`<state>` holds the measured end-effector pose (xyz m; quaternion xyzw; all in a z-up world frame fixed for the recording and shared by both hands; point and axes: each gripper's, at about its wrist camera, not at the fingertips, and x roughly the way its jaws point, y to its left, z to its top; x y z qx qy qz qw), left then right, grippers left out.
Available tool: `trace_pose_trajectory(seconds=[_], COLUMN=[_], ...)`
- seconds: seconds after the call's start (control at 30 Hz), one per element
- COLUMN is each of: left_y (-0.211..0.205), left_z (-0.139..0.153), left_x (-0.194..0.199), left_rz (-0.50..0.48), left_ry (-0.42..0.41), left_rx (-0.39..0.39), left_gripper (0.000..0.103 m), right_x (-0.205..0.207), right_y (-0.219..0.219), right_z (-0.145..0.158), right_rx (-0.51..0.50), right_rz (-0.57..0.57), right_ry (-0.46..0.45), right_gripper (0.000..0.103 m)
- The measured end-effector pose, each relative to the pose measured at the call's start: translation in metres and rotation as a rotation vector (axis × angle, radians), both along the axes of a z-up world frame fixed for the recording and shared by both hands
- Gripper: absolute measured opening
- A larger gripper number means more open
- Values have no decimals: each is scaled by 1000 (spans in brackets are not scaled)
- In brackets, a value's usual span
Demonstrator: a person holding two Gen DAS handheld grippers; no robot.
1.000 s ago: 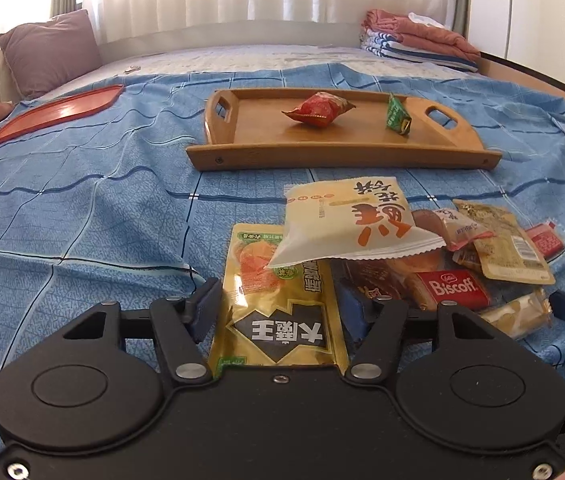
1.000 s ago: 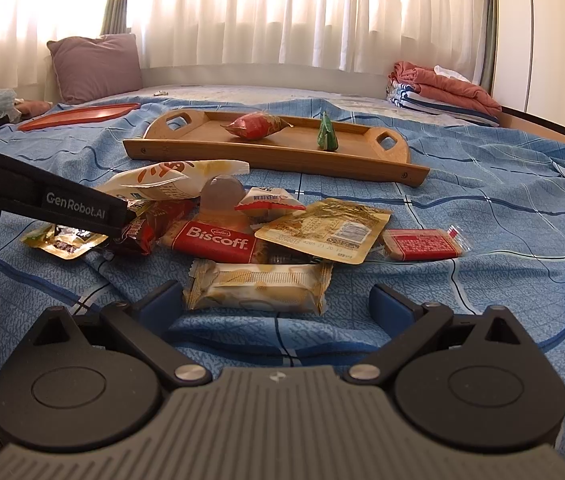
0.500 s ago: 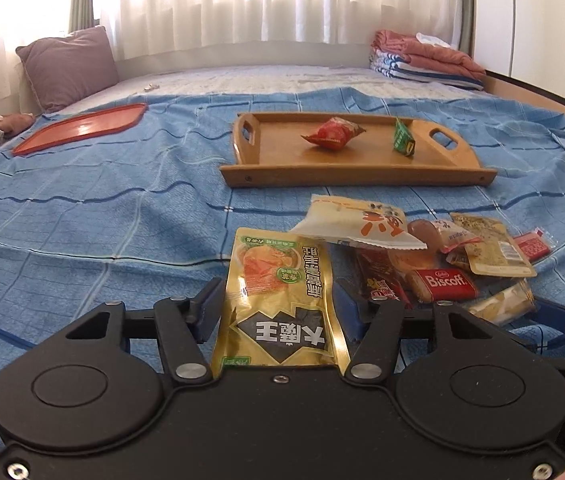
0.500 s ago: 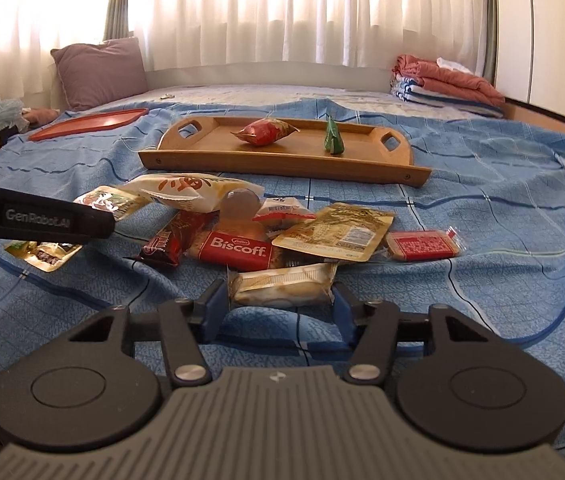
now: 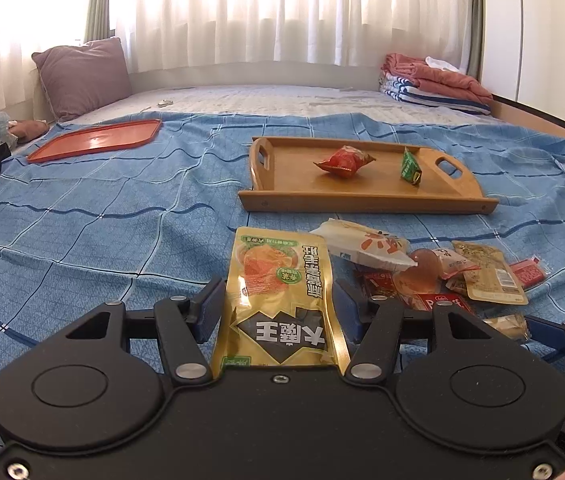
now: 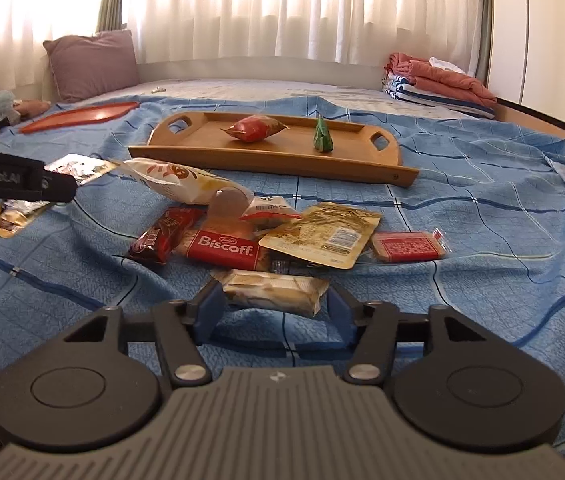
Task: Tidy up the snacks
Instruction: 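Grasp the wrapped pastry with the right tool while the left tool holds the gold packet, then carry the gold packet and wrapped pastry over the wooden tray with both tools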
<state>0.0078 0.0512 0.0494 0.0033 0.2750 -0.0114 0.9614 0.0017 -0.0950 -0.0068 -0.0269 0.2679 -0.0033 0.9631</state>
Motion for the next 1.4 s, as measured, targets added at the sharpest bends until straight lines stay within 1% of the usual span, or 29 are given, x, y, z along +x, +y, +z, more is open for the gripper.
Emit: trace_pose_trajectory(seconds=[0.1, 0.17, 0.23, 0.27, 0.3, 0.33, 0.4, 0.43, 0.47, 0.5, 0.57, 0.63, 0.67, 0.7, 0.73, 0.77, 0.8, 0.93, 1.03, 1.1, 1.17, 1.23, 1.27, 1.3, 1.4], left_y=[0, 1, 2, 2, 2, 2, 3, 3, 3, 3, 2, 2, 2, 2, 2, 2, 2, 1, -1, -2, -4, -5, -5, -5, -6], left_z=[2, 4, 5, 6, 6, 7, 7, 7, 7, 7, 6, 6, 6, 6, 6, 6, 6, 4, 3, 3, 4, 6, 6, 7, 12], left_x=[-2, -2, -1, -1, -1, -1, 0, 0, 0, 0, 1, 1, 1, 0, 1, 2, 2, 3, 4, 5, 5, 7, 8, 9, 14], left_rz=[3, 7, 9, 10, 9, 9, 9, 8, 8, 10, 10, 7, 5, 3, 3, 3, 3, 2, -2, -9, -16, -20, -22, -23, -37], left_ry=[-13, -19, -20, -20, -21, -23, -25, -24, -22, -21, -18, -16, -17, -18, -19, -18, -17, -14, -9, -9, -12, -16, -18, -21, -30], left_rx=[8, 7, 4, 2, 2, 3, 4, 3, 3, 1, -3, -2, -1, 1, 2, 3, 2, 1, -1, 1, 7, 12, 12, 12, 13], left_gripper=[56, 56, 56, 56, 56, 56, 56, 56, 56, 56, 56, 56, 56, 56, 56, 56, 56, 56, 56, 56, 56, 56, 56, 56, 56], right_x=[11, 17, 21, 22, 21, 19, 12, 8, 4, 0, -7, -12, -14, -16, -18, -20, -22, -27, -20, -11, -1, 10, 15, 17, 19], right_y=[6, 10, 14, 17, 19, 21, 26, 28, 29, 29, 28, 27, 26, 24, 22, 19, 17, 12, 13, 15, 15, 11, 9, 7, 0], right_z=[-2, -3, -5, -5, -5, -4, -4, -2, -1, 0, 1, 2, 2, 3, 3, 3, 4, 9, 10, 10, 9, 7, 7, 8, 15], right_rx=[-9, -6, -14, -19, -21, -22, -46, -60, -57, -48, -39, -48, -55, -57, -59, -65, -74, -114, -128, -119, -84, -28, 3, 21, 81], right_rz=[1, 7, 20, 27, 42, 63, 89, 104, 117, 123, 134, 143, 137, 135, 136, 131, 129, 138, 165, 184, 207, 219, 215, 208, 205], right_ry=[22, 30, 32, 34, 33, 35, 26, 20, 20, 18, 13, 21, 20, 25, 30, 31, 29, 9, 6, 13, 39, 83, 98, 102, 104], right_gripper=[74, 78, 78, 72, 59, 53, 31, 25, 17, 15, 14, 18, 38, 44, 48, 56, 59, 60, 60, 60, 60, 45, 35, 28, 27])
